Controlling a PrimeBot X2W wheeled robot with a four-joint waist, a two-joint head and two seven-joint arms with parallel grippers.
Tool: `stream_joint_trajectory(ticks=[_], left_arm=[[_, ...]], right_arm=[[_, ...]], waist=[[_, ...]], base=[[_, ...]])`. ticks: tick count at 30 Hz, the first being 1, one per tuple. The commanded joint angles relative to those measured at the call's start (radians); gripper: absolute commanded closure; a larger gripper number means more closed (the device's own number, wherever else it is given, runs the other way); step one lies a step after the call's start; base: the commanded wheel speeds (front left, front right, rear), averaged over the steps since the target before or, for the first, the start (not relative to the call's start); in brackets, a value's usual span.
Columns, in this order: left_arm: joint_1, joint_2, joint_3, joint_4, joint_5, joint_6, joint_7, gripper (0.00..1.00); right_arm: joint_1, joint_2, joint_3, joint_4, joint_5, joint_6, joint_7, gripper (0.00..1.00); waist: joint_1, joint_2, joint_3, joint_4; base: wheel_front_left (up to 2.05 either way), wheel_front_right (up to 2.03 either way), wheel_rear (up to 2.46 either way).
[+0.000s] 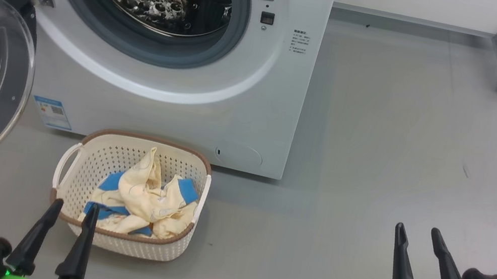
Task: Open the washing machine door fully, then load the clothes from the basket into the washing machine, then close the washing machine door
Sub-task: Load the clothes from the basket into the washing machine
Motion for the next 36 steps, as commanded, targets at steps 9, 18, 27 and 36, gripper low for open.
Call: stream_joint_trajectory(ticks=[9, 18, 27, 36], left_arm=[[-0.056, 0.016, 0.063, -0.036, 0.041, 0.0, -0.014, 0.0], [-0.055, -0.018, 0.091, -0.029, 0.088, -0.002, -0.014, 0.0], [-0.048, -0.03, 0.092, -0.03, 0.109, -0.003, -0.014, 0.0], [-0.046, -0.027, 0.085, -0.026, 0.107, -0.003, -0.014, 0.0]], right_arm=[[-0.055, -0.003, 0.025, -0.025, 0.01, 0.0, -0.009, 0.0], [-0.058, -0.003, 0.03, -0.019, 0.011, 0.0, -0.009, 0.0], [-0.055, -0.003, 0.032, -0.018, 0.011, 0.0, -0.009, 0.0], [-0.056, -0.003, 0.037, -0.017, 0.013, 0.0, -0.009, 0.0]], waist=[[0.0, 0.0, 0.003, 0.006], [0.0, 0.0, 0.001, 0.011], [0.0, 0.0, -0.002, 0.022], [0.0, 0.0, -0.005, 0.023]], base=[[1.67, -1.67, 0.0], [1.0, -1.0, 0.0], [0.06, -0.06, 0.0], [0.0, 0.0, 0.0]])
